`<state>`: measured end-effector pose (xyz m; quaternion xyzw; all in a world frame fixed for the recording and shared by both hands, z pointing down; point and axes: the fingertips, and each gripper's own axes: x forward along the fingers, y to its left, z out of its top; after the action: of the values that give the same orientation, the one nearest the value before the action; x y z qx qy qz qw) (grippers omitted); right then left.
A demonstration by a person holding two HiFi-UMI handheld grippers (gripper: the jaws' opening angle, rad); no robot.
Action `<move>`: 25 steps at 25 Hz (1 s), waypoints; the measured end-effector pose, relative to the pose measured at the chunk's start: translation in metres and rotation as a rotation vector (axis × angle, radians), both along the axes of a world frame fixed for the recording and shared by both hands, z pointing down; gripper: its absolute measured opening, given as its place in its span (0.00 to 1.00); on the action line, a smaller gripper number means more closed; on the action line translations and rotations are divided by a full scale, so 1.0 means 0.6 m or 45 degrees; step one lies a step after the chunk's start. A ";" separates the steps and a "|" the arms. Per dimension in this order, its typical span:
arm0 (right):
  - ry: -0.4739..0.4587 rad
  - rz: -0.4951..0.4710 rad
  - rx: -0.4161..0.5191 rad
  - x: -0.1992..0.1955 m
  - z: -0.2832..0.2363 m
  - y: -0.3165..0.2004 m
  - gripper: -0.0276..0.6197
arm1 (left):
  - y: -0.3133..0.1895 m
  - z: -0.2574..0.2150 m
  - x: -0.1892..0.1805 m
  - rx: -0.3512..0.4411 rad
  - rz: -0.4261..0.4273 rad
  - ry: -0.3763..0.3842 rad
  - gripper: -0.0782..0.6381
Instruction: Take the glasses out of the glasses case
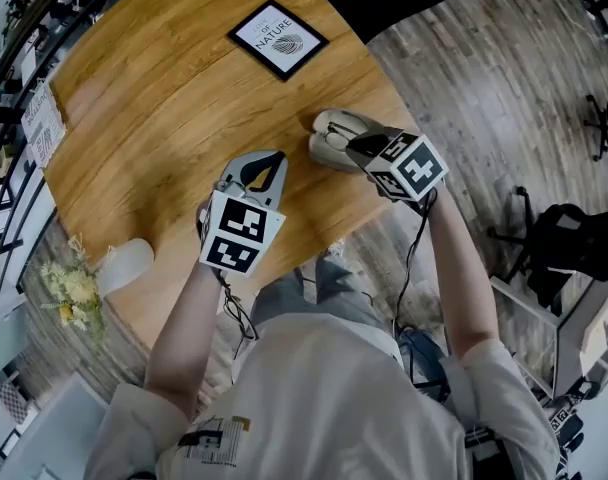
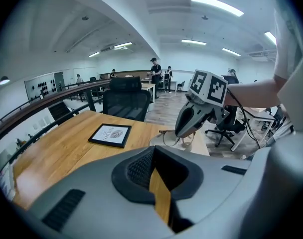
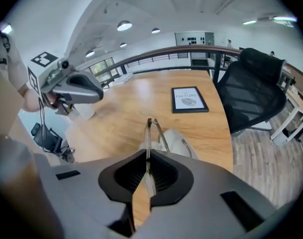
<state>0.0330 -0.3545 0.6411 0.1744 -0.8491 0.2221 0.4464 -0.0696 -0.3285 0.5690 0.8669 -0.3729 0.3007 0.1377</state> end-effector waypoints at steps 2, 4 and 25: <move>-0.083 0.063 0.031 -0.003 -0.044 0.003 0.11 | 0.004 -0.026 -0.007 0.028 -0.016 0.005 0.13; -0.155 0.119 0.081 -0.003 -0.090 0.004 0.11 | 0.003 -0.056 -0.015 0.065 -0.039 0.016 0.13; -0.819 0.447 0.895 0.018 -0.670 0.107 0.11 | 0.067 -0.511 -0.082 0.790 -0.242 0.137 0.13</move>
<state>0.0440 -0.2901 0.2390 0.3769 -0.9249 0.0371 0.0325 -0.1189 -0.2883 0.2627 0.8435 -0.5181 0.1125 -0.0859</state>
